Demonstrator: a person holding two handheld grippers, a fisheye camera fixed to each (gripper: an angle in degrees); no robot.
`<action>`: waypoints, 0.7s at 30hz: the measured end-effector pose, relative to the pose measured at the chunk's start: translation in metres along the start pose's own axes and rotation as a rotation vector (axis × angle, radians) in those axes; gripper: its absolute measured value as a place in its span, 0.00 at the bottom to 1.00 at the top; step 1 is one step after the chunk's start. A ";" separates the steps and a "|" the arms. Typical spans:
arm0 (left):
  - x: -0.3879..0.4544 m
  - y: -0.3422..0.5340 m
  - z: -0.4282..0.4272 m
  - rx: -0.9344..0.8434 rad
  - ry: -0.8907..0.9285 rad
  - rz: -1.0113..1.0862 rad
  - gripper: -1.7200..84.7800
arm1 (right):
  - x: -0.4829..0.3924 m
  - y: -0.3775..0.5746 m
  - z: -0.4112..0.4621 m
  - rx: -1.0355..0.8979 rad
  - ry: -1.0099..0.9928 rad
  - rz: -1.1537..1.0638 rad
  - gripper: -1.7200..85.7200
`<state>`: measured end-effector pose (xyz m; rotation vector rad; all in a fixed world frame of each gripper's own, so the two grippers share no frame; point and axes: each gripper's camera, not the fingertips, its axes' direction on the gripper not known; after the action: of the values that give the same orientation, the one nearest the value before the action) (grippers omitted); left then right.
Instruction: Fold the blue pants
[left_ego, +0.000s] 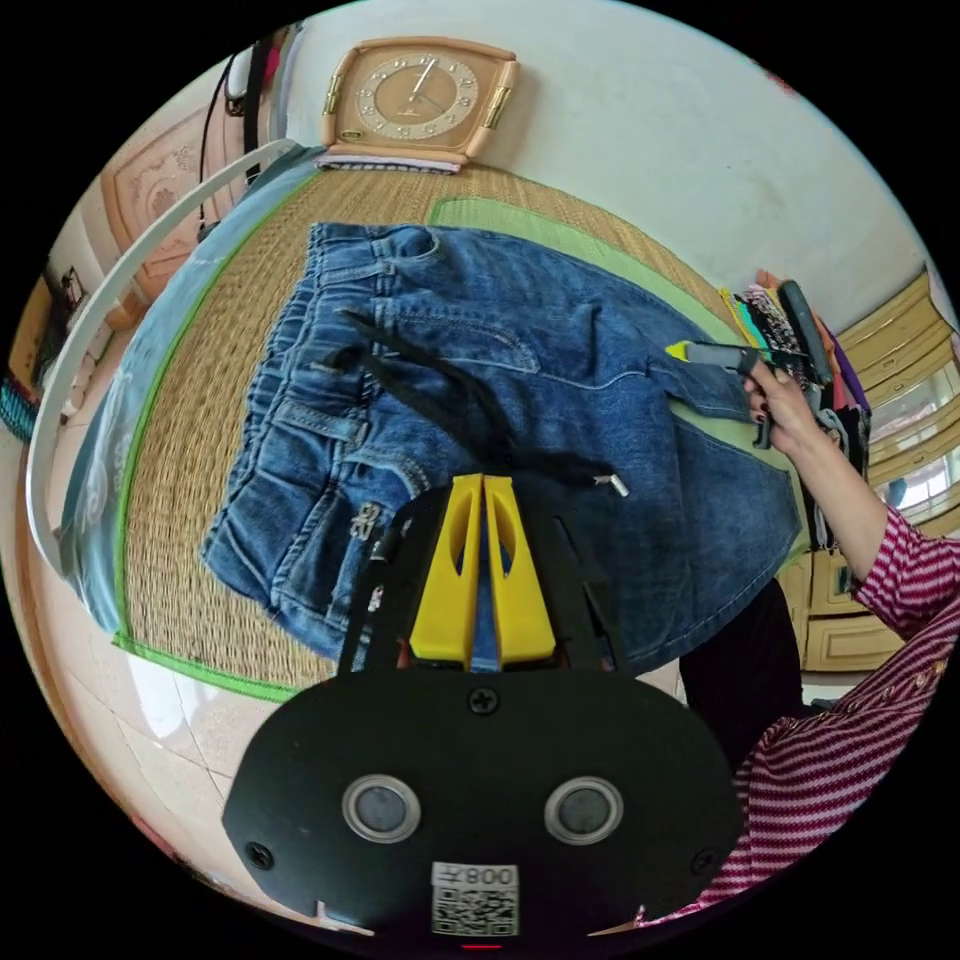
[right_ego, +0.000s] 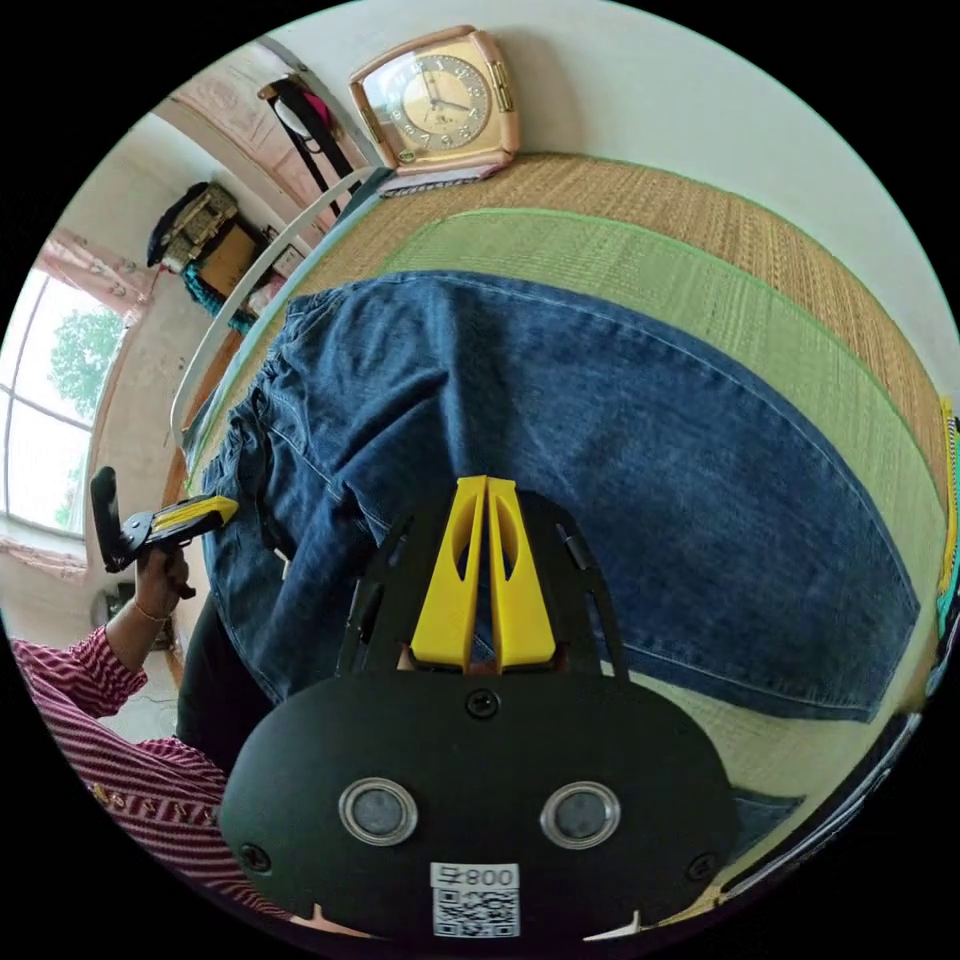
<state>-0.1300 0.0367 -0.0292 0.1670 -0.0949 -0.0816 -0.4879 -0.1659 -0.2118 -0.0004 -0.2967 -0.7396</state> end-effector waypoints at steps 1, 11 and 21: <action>-0.001 0.001 0.000 0.012 0.015 -0.006 0.02 | 0.008 0.008 0.017 -0.077 0.042 0.012 0.02; 0.052 0.015 -0.019 0.014 0.094 0.054 0.02 | 0.004 0.123 -0.023 0.041 0.012 0.074 0.02; 0.093 0.016 -0.018 -0.088 0.077 0.056 0.02 | 0.044 0.349 0.031 -0.025 -0.009 0.370 0.02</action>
<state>-0.0347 0.0466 -0.0361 0.0795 -0.0189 -0.0231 -0.2341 0.0669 -0.1340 -0.0801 -0.2855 -0.3755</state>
